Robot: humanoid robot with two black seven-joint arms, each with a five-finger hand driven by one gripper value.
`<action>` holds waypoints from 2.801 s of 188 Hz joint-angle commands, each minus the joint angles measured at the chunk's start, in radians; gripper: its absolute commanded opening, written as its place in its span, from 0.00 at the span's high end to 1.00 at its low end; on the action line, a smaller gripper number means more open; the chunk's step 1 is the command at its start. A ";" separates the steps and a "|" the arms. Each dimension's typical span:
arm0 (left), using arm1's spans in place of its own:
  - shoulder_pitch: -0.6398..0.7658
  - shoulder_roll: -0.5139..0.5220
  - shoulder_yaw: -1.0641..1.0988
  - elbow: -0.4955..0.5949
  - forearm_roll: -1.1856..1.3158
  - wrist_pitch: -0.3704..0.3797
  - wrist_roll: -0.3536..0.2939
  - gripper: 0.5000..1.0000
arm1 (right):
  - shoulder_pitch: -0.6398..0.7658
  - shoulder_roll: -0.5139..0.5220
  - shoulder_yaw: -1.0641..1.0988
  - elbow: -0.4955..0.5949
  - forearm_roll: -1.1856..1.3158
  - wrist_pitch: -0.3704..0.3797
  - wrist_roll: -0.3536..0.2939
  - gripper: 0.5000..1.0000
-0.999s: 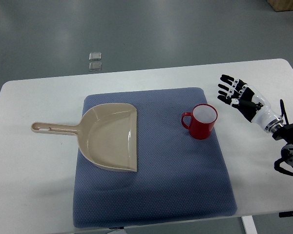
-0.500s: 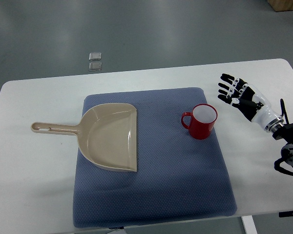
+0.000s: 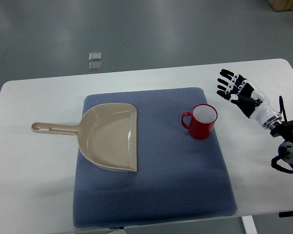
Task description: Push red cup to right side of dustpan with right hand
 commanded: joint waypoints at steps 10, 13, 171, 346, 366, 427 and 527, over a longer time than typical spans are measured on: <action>0.000 0.000 0.000 0.000 0.000 0.000 -0.001 0.00 | 0.000 0.002 0.000 0.002 0.000 0.003 0.007 0.15; 0.000 0.000 0.000 0.000 0.000 0.000 0.000 0.00 | 0.000 0.002 0.000 0.002 0.000 0.003 0.007 0.15; 0.000 0.000 0.000 0.000 0.000 0.000 0.000 0.00 | -0.023 -0.015 -0.009 -0.003 0.000 0.010 0.007 0.16; 0.000 0.000 0.000 0.000 0.000 0.000 0.000 0.00 | -0.053 -0.041 -0.025 -0.003 -0.161 0.146 0.108 0.16; 0.000 0.000 0.000 0.000 0.000 0.000 0.000 0.00 | -0.053 -0.038 -0.026 -0.001 -0.175 0.148 0.113 0.16; 0.000 0.000 0.000 0.000 0.000 0.000 0.000 0.00 | -0.055 -0.035 -0.038 -0.001 -0.204 0.140 0.116 0.16; 0.000 0.000 0.000 0.000 0.000 0.000 0.000 0.00 | -0.064 -0.028 -0.040 0.002 -0.268 0.140 0.122 0.16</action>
